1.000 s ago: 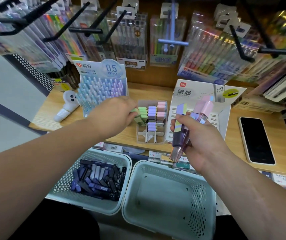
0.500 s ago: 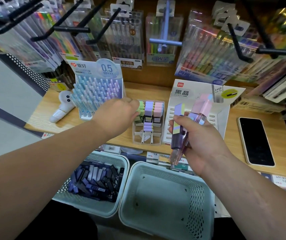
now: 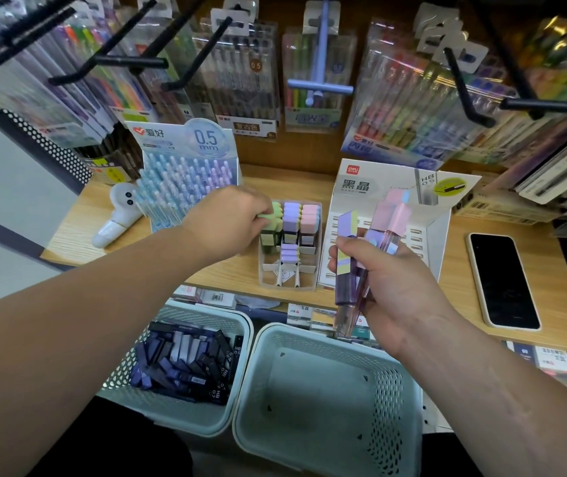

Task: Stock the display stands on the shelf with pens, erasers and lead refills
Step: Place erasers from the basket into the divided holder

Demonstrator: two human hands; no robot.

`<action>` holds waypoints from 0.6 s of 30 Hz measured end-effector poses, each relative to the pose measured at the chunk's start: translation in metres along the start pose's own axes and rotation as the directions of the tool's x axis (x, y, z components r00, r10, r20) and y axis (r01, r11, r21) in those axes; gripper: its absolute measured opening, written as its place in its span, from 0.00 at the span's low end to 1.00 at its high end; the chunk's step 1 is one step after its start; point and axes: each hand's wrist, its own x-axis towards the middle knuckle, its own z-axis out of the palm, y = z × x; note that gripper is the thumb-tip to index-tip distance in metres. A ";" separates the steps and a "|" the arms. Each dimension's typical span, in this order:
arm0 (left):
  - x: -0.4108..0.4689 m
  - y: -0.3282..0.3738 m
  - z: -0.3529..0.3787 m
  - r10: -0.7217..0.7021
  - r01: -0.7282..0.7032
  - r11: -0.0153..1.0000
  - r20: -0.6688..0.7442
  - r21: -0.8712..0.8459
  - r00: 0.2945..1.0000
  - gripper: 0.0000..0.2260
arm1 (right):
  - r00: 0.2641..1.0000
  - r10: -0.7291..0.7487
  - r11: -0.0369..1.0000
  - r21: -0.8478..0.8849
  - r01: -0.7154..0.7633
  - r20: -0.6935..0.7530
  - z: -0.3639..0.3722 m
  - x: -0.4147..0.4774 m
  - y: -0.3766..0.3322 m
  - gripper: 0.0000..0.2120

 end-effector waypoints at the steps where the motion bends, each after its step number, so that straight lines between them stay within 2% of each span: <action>1: 0.000 0.000 0.002 -0.008 0.008 1.000 0.008 -0.008 1.000 0.07 | 1.000 0.004 1.000 0.001 -0.004 0.005 0.000 0.000 0.000 0.09; 5: 0.000 0.004 0.008 -0.040 0.040 0.999 -0.015 -0.027 0.999 0.08 | 1.000 0.003 1.000 -0.007 -0.003 0.016 -0.001 0.001 0.001 0.10; 8: 0.003 0.005 0.010 -0.079 0.078 0.996 -0.020 -0.040 0.997 0.09 | 1.000 0.018 1.000 0.000 -0.018 0.015 -0.001 0.000 0.000 0.14; 12: 0.005 0.005 0.011 -0.118 0.117 0.991 -0.007 -0.069 0.993 0.12 | 0.997 0.057 0.998 0.013 -0.058 0.059 0.000 -0.004 -0.005 0.07; 18: 0.000 0.001 0.009 -0.100 0.099 0.992 -0.007 -0.074 0.995 0.12 | 0.993 0.094 0.995 0.024 -0.096 0.076 0.004 -0.006 -0.006 0.06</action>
